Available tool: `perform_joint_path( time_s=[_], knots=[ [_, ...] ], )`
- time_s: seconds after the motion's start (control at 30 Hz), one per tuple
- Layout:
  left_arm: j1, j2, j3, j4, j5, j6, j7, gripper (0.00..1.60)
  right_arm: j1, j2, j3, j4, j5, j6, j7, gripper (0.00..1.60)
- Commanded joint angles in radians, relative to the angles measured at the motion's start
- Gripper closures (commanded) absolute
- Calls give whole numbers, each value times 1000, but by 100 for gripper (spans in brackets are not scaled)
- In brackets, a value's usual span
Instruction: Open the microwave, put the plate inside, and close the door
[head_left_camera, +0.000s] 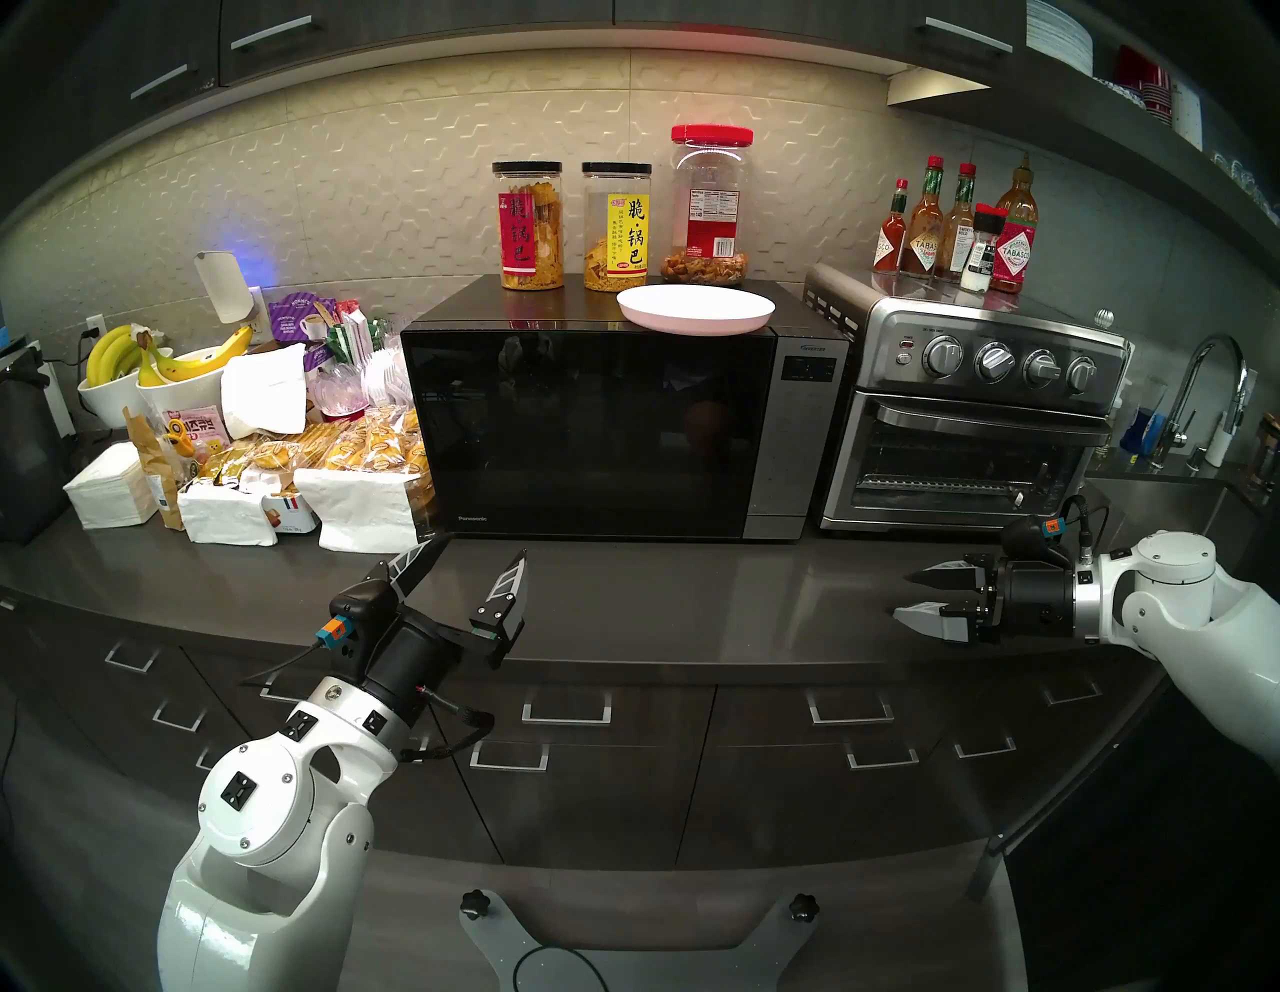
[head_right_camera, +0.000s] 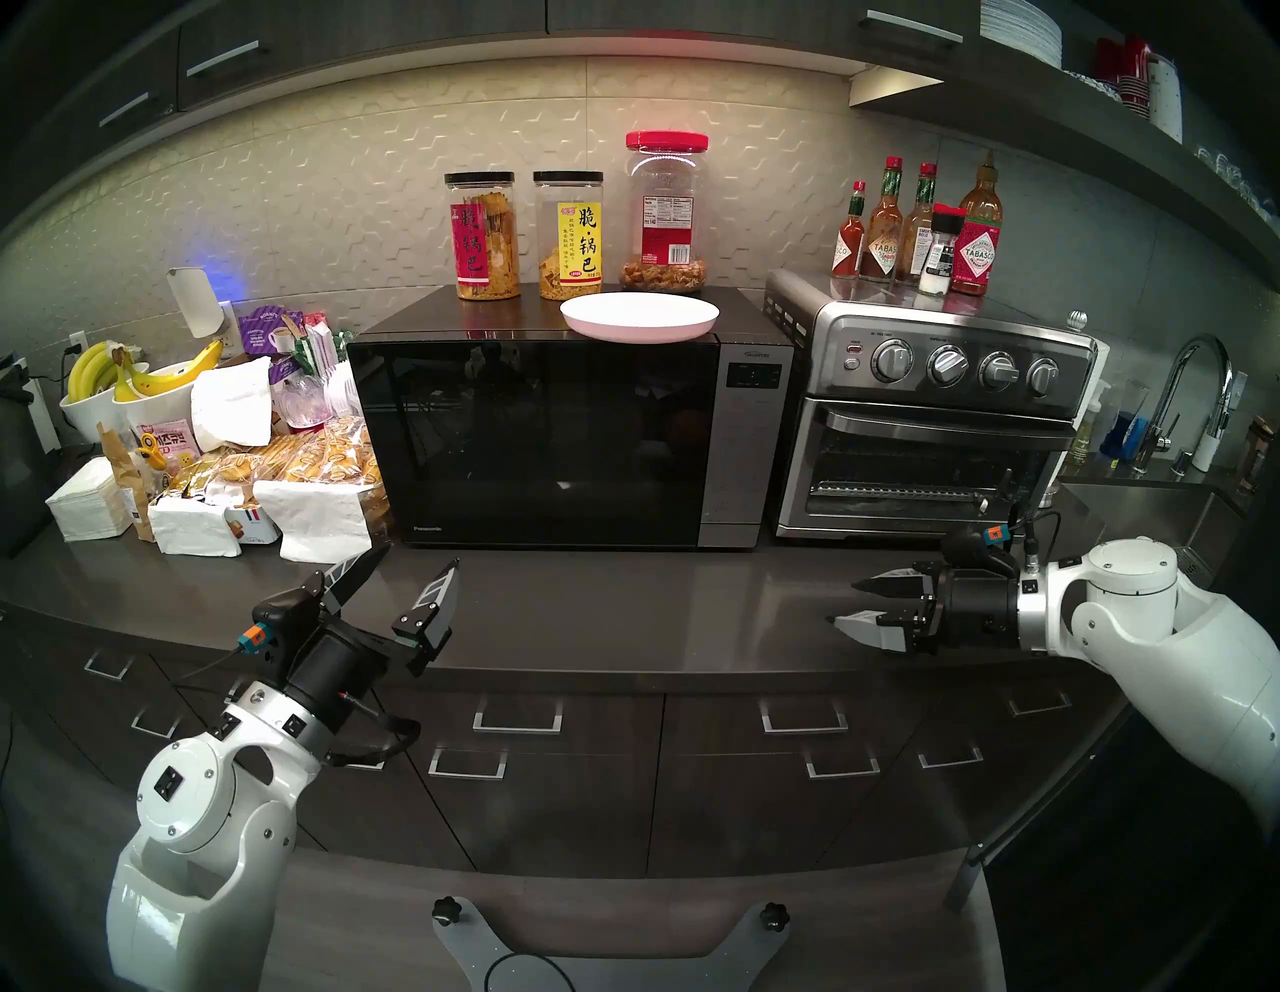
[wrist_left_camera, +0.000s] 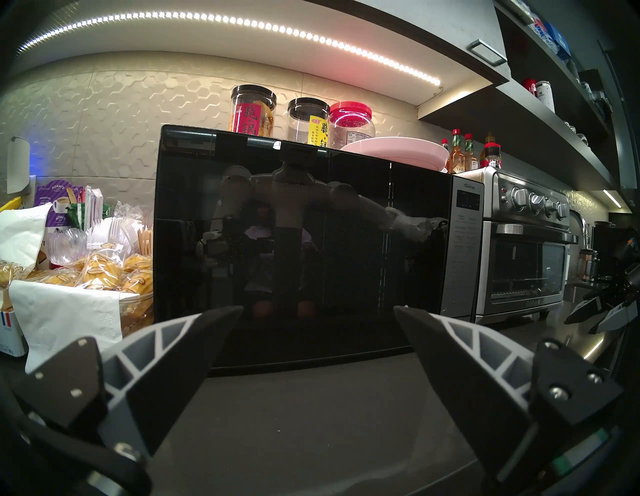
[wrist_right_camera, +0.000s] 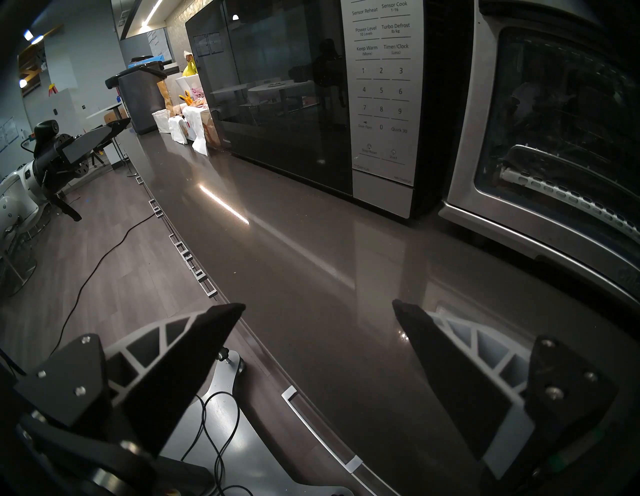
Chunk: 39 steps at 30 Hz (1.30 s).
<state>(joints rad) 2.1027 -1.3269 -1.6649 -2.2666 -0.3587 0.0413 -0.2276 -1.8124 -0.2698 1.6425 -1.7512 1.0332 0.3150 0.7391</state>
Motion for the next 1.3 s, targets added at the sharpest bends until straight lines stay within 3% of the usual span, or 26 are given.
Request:
perform_joint_path(
  time_s=[0.0,1.27],
  knots=[
    [0,0,2,-18,0,-1,-1,0,7,2,10,-1,2,-2,-1,0],
    [0,0,2,-18,1,-1,-2,0,7,2,10,-1,2,-2,-1,0]
  ],
)
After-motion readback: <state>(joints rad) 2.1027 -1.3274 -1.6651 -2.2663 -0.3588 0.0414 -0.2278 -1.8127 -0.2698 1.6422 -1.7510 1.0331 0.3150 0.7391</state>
